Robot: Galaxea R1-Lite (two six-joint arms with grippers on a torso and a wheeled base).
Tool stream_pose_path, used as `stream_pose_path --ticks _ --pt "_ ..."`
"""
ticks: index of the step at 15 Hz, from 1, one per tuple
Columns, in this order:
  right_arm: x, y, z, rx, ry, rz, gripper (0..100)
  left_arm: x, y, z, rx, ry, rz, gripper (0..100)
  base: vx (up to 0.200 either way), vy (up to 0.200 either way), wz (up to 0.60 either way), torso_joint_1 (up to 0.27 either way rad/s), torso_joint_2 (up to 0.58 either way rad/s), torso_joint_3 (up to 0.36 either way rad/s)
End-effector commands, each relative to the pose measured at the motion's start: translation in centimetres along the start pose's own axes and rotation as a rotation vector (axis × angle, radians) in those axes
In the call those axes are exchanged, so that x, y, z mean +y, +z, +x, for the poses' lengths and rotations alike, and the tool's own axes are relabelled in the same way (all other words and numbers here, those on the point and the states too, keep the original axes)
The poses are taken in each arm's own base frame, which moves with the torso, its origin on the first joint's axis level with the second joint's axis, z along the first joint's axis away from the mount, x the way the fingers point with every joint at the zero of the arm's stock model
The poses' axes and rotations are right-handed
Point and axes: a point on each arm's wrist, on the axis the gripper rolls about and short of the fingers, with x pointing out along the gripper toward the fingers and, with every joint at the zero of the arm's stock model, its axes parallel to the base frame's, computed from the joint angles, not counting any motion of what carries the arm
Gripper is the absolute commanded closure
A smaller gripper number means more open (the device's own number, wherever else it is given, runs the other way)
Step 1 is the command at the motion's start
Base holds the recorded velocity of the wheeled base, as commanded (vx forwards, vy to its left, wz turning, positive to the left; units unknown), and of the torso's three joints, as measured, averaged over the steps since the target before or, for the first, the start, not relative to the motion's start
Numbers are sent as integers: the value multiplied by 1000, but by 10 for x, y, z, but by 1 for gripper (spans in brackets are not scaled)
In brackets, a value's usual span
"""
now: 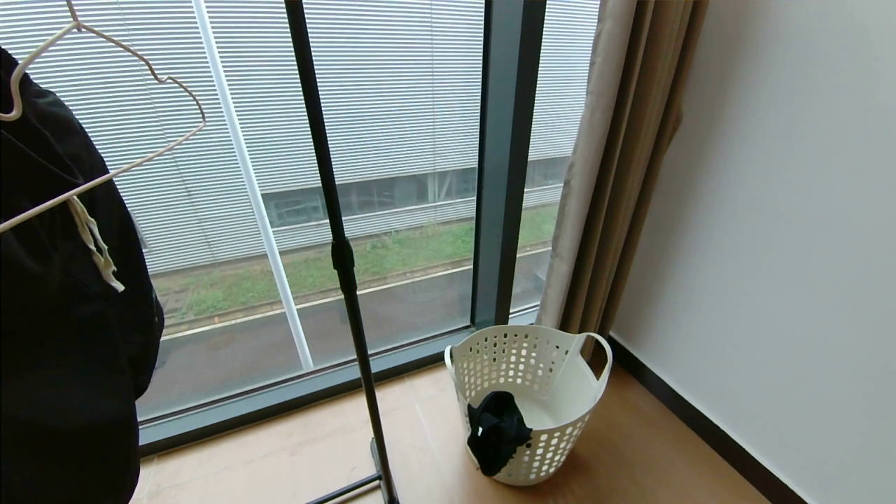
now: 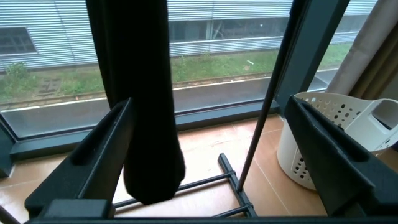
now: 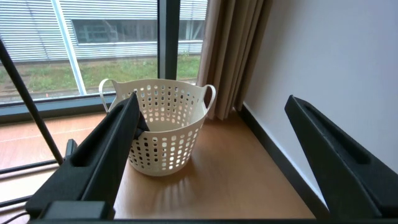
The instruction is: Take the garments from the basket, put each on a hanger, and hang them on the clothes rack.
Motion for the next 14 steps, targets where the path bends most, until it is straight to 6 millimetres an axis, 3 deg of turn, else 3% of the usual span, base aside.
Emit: stream_pose_path --ticks 1,9,14 --pt "0 0 0 2 1 1 0 0 0 0 1 -2 2 0 0 0 0 0 0 0" --pt "0 0 0 2 1 1 0 0 0 0 1 -5 1 0 0 0 0 0 0 -8" --pt "0 0 0 2 1 -1 0 0 0 0 1 -5 1 0 0 0 0 2 0 -168"
